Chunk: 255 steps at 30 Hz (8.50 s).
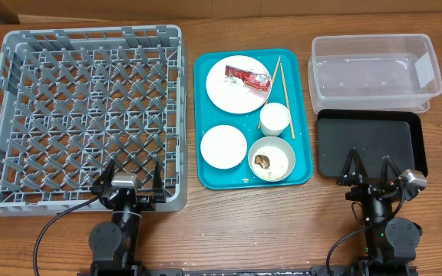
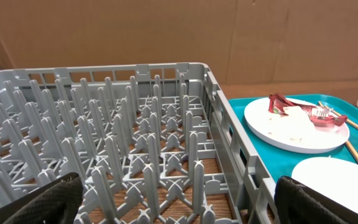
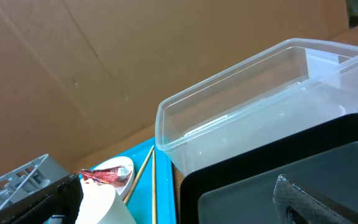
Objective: Sort waste into correct bins and load items into the dishwasher
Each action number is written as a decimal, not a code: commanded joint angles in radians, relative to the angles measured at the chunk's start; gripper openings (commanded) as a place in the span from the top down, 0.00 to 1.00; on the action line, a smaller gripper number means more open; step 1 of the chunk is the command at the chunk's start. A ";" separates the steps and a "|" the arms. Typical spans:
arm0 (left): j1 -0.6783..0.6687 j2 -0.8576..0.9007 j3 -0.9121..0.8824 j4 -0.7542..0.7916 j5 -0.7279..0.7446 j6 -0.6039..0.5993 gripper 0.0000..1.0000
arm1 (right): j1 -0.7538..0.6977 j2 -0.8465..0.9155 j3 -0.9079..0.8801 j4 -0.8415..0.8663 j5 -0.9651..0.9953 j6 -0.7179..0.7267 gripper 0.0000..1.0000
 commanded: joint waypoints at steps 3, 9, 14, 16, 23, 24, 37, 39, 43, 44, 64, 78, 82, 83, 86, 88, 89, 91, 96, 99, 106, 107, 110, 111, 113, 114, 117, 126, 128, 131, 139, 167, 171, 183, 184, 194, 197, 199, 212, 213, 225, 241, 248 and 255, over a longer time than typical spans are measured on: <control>-0.001 -0.010 -0.004 0.000 0.005 0.016 0.01 | -0.003 -0.012 -0.011 0.003 0.001 0.004 0.00; -0.001 -0.010 -0.004 0.000 0.005 0.016 0.00 | -0.003 -0.012 -0.011 0.003 0.001 0.004 0.00; -0.001 -0.010 -0.004 0.000 0.005 0.016 0.00 | -0.003 -0.012 -0.011 0.003 0.001 0.004 0.00; -0.001 -0.010 -0.004 0.000 0.005 0.016 0.00 | -0.003 -0.012 -0.011 0.003 0.001 0.004 0.00; -0.001 -0.010 -0.004 0.000 0.005 0.016 0.00 | -0.003 -0.012 -0.011 0.003 0.001 0.004 0.00; -0.001 -0.010 -0.004 0.000 0.005 0.016 0.00 | -0.003 -0.012 -0.011 0.003 0.001 0.004 0.00; -0.001 -0.010 -0.004 0.000 0.005 0.016 0.00 | -0.003 -0.012 -0.011 0.003 0.001 0.004 0.00; -0.001 -0.010 -0.004 0.000 0.005 0.016 0.00 | -0.003 -0.012 -0.011 0.003 0.001 0.004 0.00; -0.001 -0.010 -0.004 0.000 0.005 0.016 0.00 | -0.003 -0.012 -0.011 0.003 0.001 0.004 0.00; -0.001 -0.010 -0.004 0.000 0.005 0.016 0.00 | -0.003 -0.012 -0.011 0.003 0.001 0.004 0.00; -0.001 -0.010 -0.004 0.000 0.005 0.016 0.00 | -0.003 -0.012 -0.011 0.003 0.001 0.004 0.00; -0.001 -0.010 -0.004 0.000 0.005 0.016 0.00 | -0.003 -0.012 -0.011 0.003 -0.008 0.004 0.00; -0.001 -0.010 -0.004 0.000 0.005 0.016 0.00 | -0.003 -0.012 -0.011 0.013 -0.051 0.023 0.00; -0.001 -0.010 -0.004 0.000 0.005 0.016 0.00 | -0.003 -0.012 -0.011 0.026 -0.079 0.044 0.00; -0.001 -0.010 -0.004 0.000 0.005 0.016 0.00 | -0.003 -0.012 -0.011 0.029 -0.225 0.055 0.00; -0.001 -0.010 -0.004 0.000 0.005 0.016 0.00 | -0.003 -0.012 -0.011 0.028 -0.311 0.002 0.00; -0.001 -0.010 -0.004 0.000 0.005 0.016 0.00 | -0.003 -0.012 -0.010 0.033 -0.344 -0.034 0.00; -0.001 -0.010 -0.004 0.000 0.005 0.016 0.00 | -0.003 -0.012 0.003 0.040 -0.401 -0.085 0.00; -0.001 -0.010 -0.004 0.000 0.005 0.016 0.00 | -0.003 0.027 0.129 -0.013 -0.469 -0.095 0.00; -0.001 -0.010 -0.004 0.000 0.005 0.016 0.00 | -0.003 0.119 0.251 -0.070 -0.496 -0.156 0.00; -0.001 -0.010 -0.004 0.000 0.005 0.016 0.00 | -0.002 0.492 0.632 -0.233 -0.543 -0.252 0.00; -0.001 -0.010 -0.004 0.000 0.005 0.016 0.00 | -0.002 0.551 0.690 -0.258 -0.549 -0.252 0.00; -0.001 -0.010 -0.004 0.000 0.005 0.016 0.00 | 0.013 0.743 0.882 -0.348 -0.552 -0.257 0.00; -0.001 -0.010 -0.004 0.000 0.005 0.016 0.00 | 0.024 0.805 0.944 -0.378 -0.552 -0.272 0.00; -0.001 -0.010 -0.004 0.000 0.005 0.016 0.00 | 0.064 0.946 1.085 -0.451 -0.550 -0.327 0.00; -0.001 -0.010 -0.004 0.000 0.005 0.016 0.00 | 0.089 1.012 1.151 -0.488 -0.540 -0.346 0.00; -0.001 -0.010 -0.004 0.000 0.005 0.016 0.00 | 0.184 1.243 1.382 -0.631 -0.467 -0.365 0.01; -0.001 -0.010 -0.004 0.000 0.005 0.016 0.00 | 0.397 1.804 1.836 -0.792 -0.248 -0.378 0.00; -0.001 -0.010 -0.004 0.000 0.005 0.016 0.00 | 0.416 1.875 1.835 -0.725 -0.249 -0.378 0.00; -0.001 -0.010 -0.004 0.000 0.005 0.016 0.00 | 0.432 1.968 1.834 -0.648 -0.257 -0.378 0.00; -0.001 -0.010 -0.004 0.000 0.005 0.016 0.00 | 0.436 2.170 1.834 -0.550 -0.234 -0.412 0.00; -0.001 -0.010 -0.004 0.000 0.005 0.016 0.00 | 0.437 2.335 1.836 -0.528 -0.142 -0.323 0.96; -0.001 -0.010 -0.004 0.000 0.005 0.016 0.00 | 0.434 2.251 1.867 -0.571 -0.143 -0.267 0.96; -0.001 -0.010 -0.004 0.000 0.005 0.016 0.00 | 0.348 1.906 1.967 -0.800 0.126 -0.097 0.96; -0.001 -0.010 -0.004 0.000 0.005 0.016 0.00 | 0.324 1.888 1.967 -0.819 0.157 -0.076 0.96; -0.001 -0.010 -0.004 0.000 0.005 0.016 0.00 | 0.075 1.893 1.926 -0.938 0.171 0.081 0.96; -0.001 -0.010 -0.004 0.000 0.005 0.016 0.00 | 0.034 1.926 1.906 -0.936 0.169 0.099 0.96; -0.001 -0.010 -0.004 0.000 0.005 0.016 0.00 | 0.018 1.956 1.897 -0.932 0.167 0.099 0.96; -0.001 -0.010 -0.004 0.000 0.005 0.016 0.00 | 0.008 2.062 1.907 -0.940 0.148 0.098 0.65; -0.001 -0.010 -0.004 0.000 0.005 0.016 0.00 | 0.008 2.055 1.914 -0.948 0.148 0.098 0.64; -0.001 -0.010 -0.004 0.000 0.005 0.016 0.00 | 0.049 1.814 1.983 -1.102 -0.216 -0.040 0.51; -0.001 -0.010 -0.004 0.000 0.005 0.016 0.00 | 0.418 1.762 1.773 -1.288 -0.136 0.138 0.50; -0.001 -0.010 -0.004 0.000 0.005 0.016 0.00 | 0.541 1.762 1.545 -1.078 -0.135 0.169 0.52; -0.001 -0.010 -0.004 0.000 0.005 0.016 0.00 | 0.679 1.762 1.408 -1.010 -0.067 -0.013 0.56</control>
